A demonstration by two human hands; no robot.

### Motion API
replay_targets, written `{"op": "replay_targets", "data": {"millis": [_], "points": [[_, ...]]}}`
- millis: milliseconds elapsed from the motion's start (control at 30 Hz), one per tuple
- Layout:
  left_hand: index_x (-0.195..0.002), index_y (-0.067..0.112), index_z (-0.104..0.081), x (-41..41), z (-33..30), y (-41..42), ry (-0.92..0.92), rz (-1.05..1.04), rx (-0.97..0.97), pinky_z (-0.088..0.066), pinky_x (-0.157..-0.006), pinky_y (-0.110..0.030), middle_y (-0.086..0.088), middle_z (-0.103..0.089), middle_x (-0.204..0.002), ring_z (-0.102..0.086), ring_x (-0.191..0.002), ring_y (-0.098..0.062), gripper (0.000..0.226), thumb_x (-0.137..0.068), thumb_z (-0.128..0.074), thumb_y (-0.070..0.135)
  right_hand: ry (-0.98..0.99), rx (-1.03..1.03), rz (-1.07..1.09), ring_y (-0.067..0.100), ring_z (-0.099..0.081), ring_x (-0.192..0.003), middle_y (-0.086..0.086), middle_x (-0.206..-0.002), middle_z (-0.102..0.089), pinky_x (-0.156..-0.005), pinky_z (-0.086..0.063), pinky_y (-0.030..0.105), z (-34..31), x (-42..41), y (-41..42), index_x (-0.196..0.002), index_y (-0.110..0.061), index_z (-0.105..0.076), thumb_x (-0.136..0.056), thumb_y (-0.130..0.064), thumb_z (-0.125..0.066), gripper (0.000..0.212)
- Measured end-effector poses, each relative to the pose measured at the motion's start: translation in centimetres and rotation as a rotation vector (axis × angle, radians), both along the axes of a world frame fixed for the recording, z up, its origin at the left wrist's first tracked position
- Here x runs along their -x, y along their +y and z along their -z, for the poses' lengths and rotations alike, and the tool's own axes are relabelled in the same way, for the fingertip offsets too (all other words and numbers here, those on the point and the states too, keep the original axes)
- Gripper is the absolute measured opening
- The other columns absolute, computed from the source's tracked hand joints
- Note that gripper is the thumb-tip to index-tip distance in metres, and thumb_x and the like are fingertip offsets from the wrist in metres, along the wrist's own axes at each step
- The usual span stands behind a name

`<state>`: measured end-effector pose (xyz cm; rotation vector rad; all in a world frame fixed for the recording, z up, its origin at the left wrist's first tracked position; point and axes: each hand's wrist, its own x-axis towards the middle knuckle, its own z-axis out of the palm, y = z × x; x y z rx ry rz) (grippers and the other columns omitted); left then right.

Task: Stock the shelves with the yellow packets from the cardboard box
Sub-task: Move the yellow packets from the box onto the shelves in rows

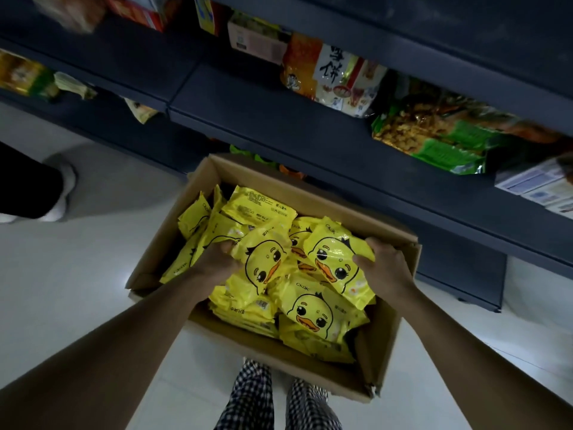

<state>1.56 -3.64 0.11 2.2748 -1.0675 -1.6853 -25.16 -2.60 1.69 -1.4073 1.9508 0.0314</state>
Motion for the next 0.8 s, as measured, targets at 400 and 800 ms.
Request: {"op": "replay_targets", "data": {"millis": [400, 800], "points": [[-0.126, 0.004, -0.056, 2.0, -3.2, -1.8, -0.161, 0.352, 0.184, -0.043, -0.067, -0.030, -0.019, -0.059, -0.120, -0.060, -0.103, -0.036, 0.037, -0.093, -0.058, 0.021, -0.057, 0.108, 0.017, 0.015, -0.061, -0.082, 0.015, -0.119, -0.059, -0.065, -0.037, 0.012, -5.0, 1.4, 0.3, -0.136, -0.008, -0.046, -0.095, -0.022, -0.053, 0.044], [-0.112, 0.006, -0.063, 4.9, -20.3, -7.1, -0.182, 0.621, 0.581, -0.039, -0.072, -0.023, -0.012, -0.064, -0.113, -0.058, -0.087, -0.019, 0.022, -0.093, -0.055, 0.013, -0.016, 0.378, 0.038, 0.028, -0.059, -0.090, 0.011, -0.105, -0.064, -0.065, -0.036, 0.025, -22.5, 4.7, -0.5, -0.108, -0.010, -0.059, -0.092, -0.018, -0.056, 0.018]]}}
